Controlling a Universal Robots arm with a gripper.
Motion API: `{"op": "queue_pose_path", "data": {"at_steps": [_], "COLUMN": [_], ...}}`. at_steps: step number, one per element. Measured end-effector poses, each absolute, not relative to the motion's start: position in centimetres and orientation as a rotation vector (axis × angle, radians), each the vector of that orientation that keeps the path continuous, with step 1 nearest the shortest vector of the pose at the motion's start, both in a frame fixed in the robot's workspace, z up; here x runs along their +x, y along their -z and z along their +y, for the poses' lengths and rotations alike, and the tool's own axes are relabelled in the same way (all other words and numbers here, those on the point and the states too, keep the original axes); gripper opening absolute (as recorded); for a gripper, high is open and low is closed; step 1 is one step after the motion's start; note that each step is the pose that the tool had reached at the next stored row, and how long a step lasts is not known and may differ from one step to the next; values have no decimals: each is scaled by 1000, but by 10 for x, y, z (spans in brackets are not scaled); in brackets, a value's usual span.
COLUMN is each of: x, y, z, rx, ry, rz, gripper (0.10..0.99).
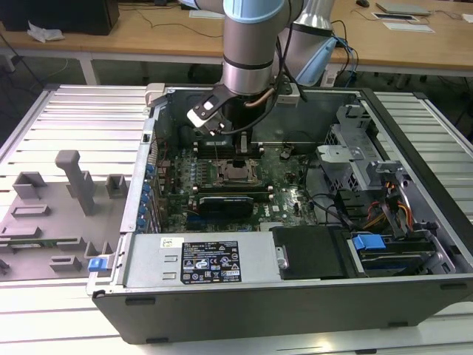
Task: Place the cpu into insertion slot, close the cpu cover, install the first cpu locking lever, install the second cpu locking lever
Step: 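Close the cpu cover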
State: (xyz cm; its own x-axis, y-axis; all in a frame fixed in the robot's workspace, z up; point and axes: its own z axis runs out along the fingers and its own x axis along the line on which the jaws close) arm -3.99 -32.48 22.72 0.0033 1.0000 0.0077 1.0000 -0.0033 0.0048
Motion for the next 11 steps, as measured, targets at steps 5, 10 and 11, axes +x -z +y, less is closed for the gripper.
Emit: {"op": "queue_pose_path", "data": {"at_steps": [5, 10, 11], "x": [-40, -40, -40], "y": [-227, -227, -227], "z": [-325, -325, -325], "rx": [-2118, -2004, -1971], "ry": [14, 12, 10], "rz": [-2317, -2417, -2444], "gripper": [106, 106, 106]}}
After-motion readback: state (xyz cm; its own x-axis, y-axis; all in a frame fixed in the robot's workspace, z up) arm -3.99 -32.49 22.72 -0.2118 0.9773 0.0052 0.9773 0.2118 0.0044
